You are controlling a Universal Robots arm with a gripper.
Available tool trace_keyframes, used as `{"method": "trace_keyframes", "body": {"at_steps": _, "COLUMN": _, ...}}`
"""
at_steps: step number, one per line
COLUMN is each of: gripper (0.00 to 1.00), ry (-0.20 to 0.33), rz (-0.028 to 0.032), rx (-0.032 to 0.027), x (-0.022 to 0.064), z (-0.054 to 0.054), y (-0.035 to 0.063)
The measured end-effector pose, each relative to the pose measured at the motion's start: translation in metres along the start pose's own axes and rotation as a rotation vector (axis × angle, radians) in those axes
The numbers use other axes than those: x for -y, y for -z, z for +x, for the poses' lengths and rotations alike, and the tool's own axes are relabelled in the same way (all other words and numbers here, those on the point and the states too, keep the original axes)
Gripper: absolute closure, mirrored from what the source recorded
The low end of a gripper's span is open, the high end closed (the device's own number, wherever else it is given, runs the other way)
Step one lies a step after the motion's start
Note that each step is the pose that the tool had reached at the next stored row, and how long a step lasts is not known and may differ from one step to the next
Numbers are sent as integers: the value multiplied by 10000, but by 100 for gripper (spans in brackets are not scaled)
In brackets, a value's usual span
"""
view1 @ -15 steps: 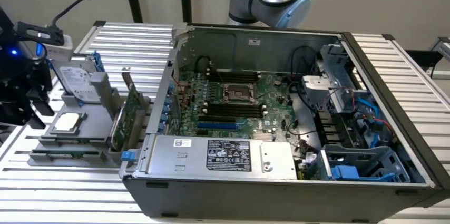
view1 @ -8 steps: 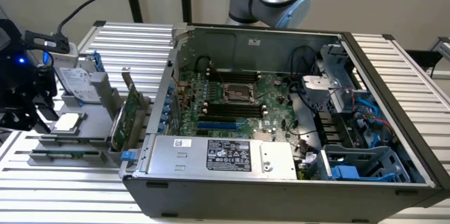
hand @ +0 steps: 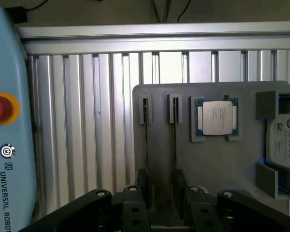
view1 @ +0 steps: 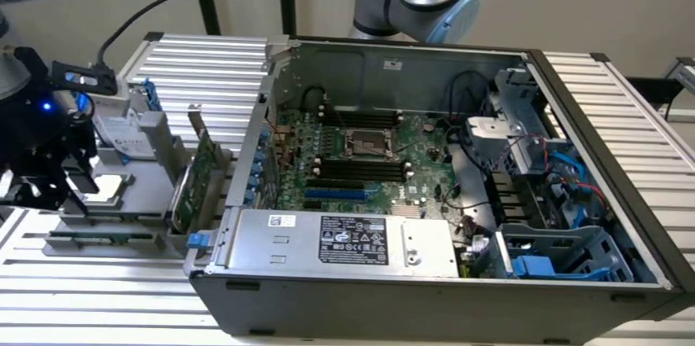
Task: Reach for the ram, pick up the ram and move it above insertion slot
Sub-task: 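Pick up the ram and move it above insertion slot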
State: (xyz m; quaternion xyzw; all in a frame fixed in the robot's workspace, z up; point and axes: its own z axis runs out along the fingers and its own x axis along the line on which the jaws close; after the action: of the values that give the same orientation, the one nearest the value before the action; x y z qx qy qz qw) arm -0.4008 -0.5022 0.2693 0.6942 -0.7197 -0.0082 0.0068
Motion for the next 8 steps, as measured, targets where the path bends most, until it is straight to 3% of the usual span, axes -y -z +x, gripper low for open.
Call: {"method": "trace_keyframes", "body": {"at_steps": 8, "gripper": 64, "ry": -1, "rz": 0, "rx": 0, "x": 8, "z": 17, "y": -145}}
